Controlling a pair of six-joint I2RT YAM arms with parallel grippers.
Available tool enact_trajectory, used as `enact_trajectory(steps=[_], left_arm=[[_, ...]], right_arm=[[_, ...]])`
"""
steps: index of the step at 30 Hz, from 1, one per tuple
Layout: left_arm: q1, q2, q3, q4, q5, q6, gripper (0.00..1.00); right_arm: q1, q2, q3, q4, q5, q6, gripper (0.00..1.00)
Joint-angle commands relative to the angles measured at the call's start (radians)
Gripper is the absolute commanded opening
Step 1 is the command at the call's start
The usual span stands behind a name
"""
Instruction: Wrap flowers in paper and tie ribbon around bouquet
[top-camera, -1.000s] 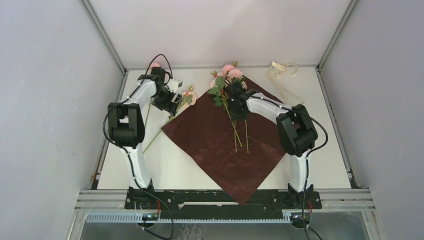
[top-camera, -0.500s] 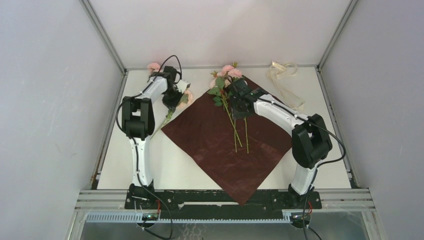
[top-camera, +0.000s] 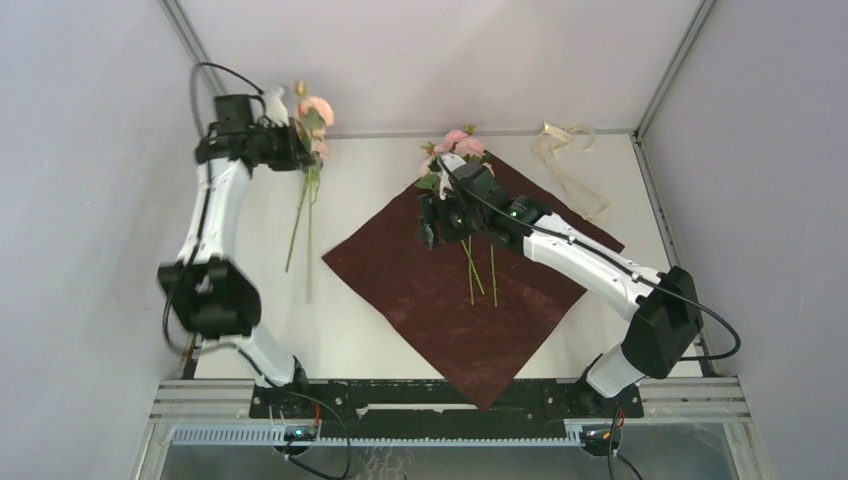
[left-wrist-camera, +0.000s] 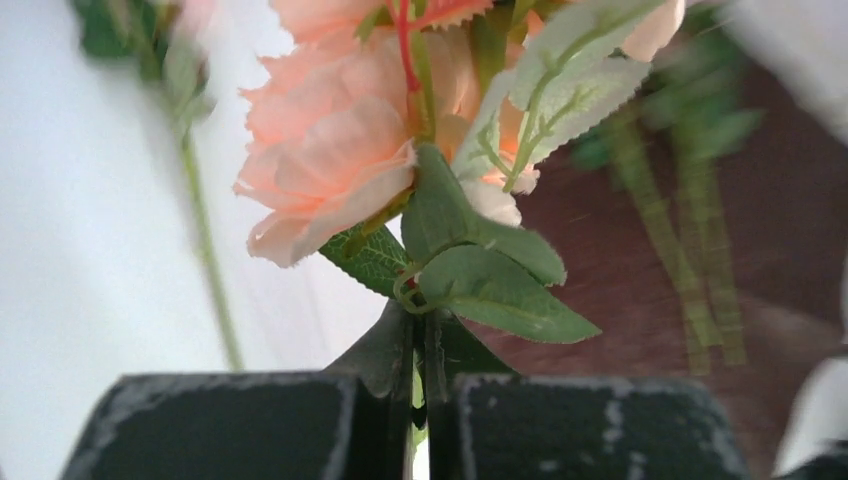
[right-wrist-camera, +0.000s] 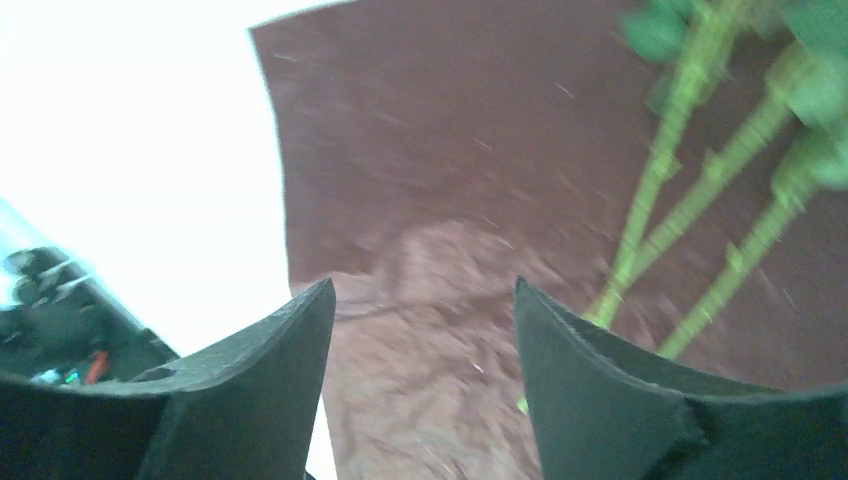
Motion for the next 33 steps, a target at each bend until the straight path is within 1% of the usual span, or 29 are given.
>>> enact_trajectory(steps=[1,2,3,5,7,9,10,11,12,13,15,16,17,18,19,20,21,22,23,24,25,26,27,29,33], left_arm=[[-0.038,-0.327,-0.184,0.349,0.455,-0.405,0.00],[-0.053,-0.371,-0.233,0.422,0.488,-0.487,0.00],[-0.060,-0.402,-0.272,0.480,0.506,-0.541,0.00],[-0.121,-0.457,-0.330,0.538,0.511,-0.603,0.00],[-0.155,-0.480,-0.363,0.566,0.530,-0.655,0.00],[-0.178,-0.478,-0.377,0.585,0.560,-0.713,0.00],[-0.185,-0.478,-0.385,0.598,0.572,-0.742,0.00],[-0.189,-0.479,-0.394,0.616,0.584,-0.765,0.00],[-0.190,-0.482,-0.403,0.632,0.593,-0.804,0.00],[-0.188,-0.483,-0.416,0.665,0.610,-0.849,0.00],[-0.182,-0.478,-0.443,0.742,0.652,-0.930,0.00],[-0.180,-0.471,-0.449,0.761,0.667,-0.931,0.00],[-0.176,-0.460,-0.441,0.747,0.674,-0.890,0.06],[-0.167,-0.437,-0.415,0.661,0.673,-0.790,0.38],[-0.155,-0.403,-0.338,0.443,0.638,-0.656,0.83],[-0.136,-0.351,-0.255,0.252,0.581,-0.483,0.98],[-0.113,-0.294,-0.173,0.085,0.489,-0.327,0.99],[-0.096,-0.237,-0.100,-0.040,0.372,-0.200,1.00],[-0.083,-0.188,-0.058,-0.109,0.250,-0.097,1.00],[-0.075,-0.152,-0.040,-0.130,0.127,-0.015,1.00],[-0.074,-0.109,-0.043,-0.126,-0.007,0.040,1.00],[-0.073,-0.077,-0.054,-0.105,-0.134,0.083,1.00],[-0.073,-0.045,-0.057,-0.094,-0.222,0.126,1.00],[-0.059,0.038,-0.036,-0.089,-0.362,0.175,1.00],[-0.016,0.211,0.075,-0.111,-0.455,0.218,1.00]], right_arm=[[0.059,-0.053,-0.013,0.368,-0.279,0.020,0.86],[0.068,-0.043,-0.013,0.433,-0.311,0.042,0.94],[0.078,-0.034,-0.013,0.492,-0.337,0.064,0.97],[0.088,-0.008,-0.013,0.614,-0.373,0.113,0.99],[0.094,0.026,-0.013,0.699,-0.375,0.143,1.00],[0.094,0.060,-0.012,0.744,-0.356,0.163,0.99],[0.089,0.076,-0.011,0.749,-0.336,0.175,0.98],[0.084,0.086,-0.010,0.740,-0.313,0.182,0.92],[0.074,0.096,-0.010,0.727,-0.294,0.197,0.82],[0.059,0.102,-0.009,0.711,-0.287,0.213,0.63],[0.030,0.109,-0.020,0.690,-0.295,0.251,0.10],[0.021,0.105,-0.031,0.675,-0.283,0.262,0.00],[0.014,0.096,-0.034,0.645,-0.267,0.263,0.00],[0.005,0.091,-0.035,0.613,-0.251,0.258,0.00],[-0.006,0.084,-0.034,0.565,-0.223,0.257,0.00],[-0.025,0.081,-0.032,0.508,-0.194,0.256,0.00],[-0.052,0.086,-0.025,0.435,-0.152,0.256,0.00],[-0.088,0.101,-0.009,0.352,-0.103,0.247,0.00],[-0.116,0.127,0.011,0.271,-0.047,0.231,0.00],[-0.141,0.156,0.035,0.194,0.005,0.215,0.00],[-0.161,0.188,0.048,0.156,0.029,0.193,0.00],[-0.176,0.217,0.056,0.140,0.034,0.167,0.00],[-0.185,0.242,0.066,0.133,0.045,0.135,0.03],[-0.195,0.296,0.113,0.094,0.094,0.082,0.17],[-0.226,0.411,0.239,-0.010,0.197,0.044,0.44]])
